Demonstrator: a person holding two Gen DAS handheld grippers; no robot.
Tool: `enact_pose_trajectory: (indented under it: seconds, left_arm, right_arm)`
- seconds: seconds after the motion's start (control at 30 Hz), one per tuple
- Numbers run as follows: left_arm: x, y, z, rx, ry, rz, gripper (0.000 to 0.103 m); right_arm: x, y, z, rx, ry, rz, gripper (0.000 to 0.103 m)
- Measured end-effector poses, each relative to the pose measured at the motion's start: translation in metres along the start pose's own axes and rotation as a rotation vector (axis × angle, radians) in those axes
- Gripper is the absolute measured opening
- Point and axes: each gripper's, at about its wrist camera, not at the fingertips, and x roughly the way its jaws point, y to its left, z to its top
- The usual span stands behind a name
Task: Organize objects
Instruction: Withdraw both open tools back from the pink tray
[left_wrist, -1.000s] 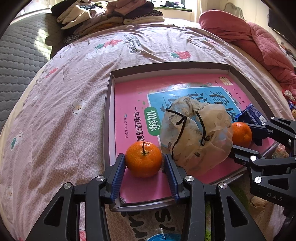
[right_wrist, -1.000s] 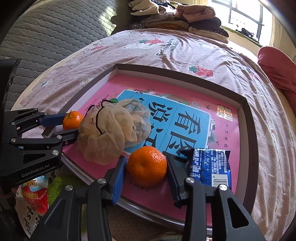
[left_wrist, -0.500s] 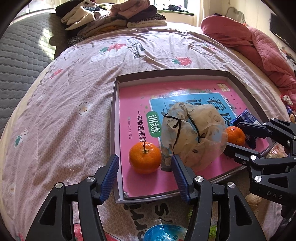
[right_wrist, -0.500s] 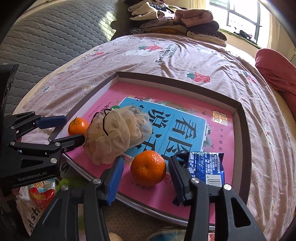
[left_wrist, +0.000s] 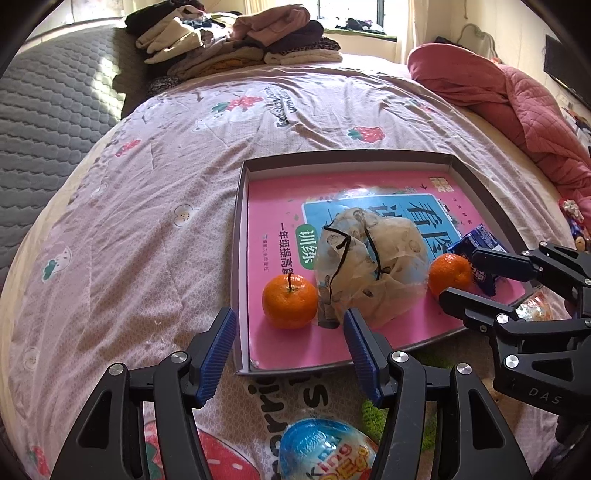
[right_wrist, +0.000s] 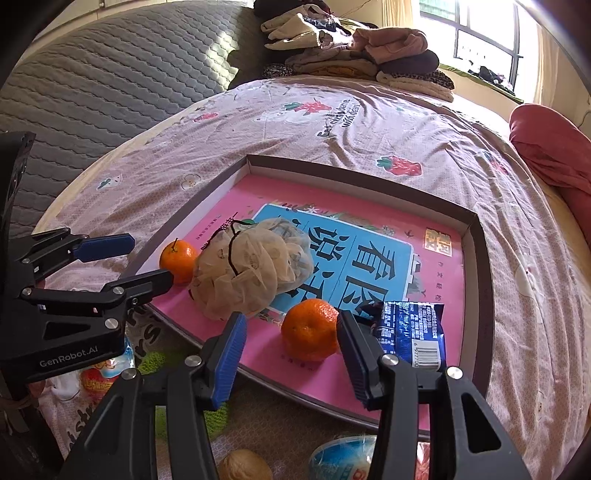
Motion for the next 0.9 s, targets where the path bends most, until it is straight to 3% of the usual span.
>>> enact_pose_trajectory:
  seconds: [0.27,0.9]
  left_arm:
    - [-0.014,-0.007,-0.012,-0.06,-0.019,-0.003,0.062]
    - [-0.056,-0.034,-0.022,-0.021,-0.088,0.017,0.063]
  right_arm:
    - [-0.014,0.003,-0.005,0.002,-0.019,-0.002,0.05]
    - [-0.052,0.001,-0.015,0.035,-0.067,-0.012,0.05]
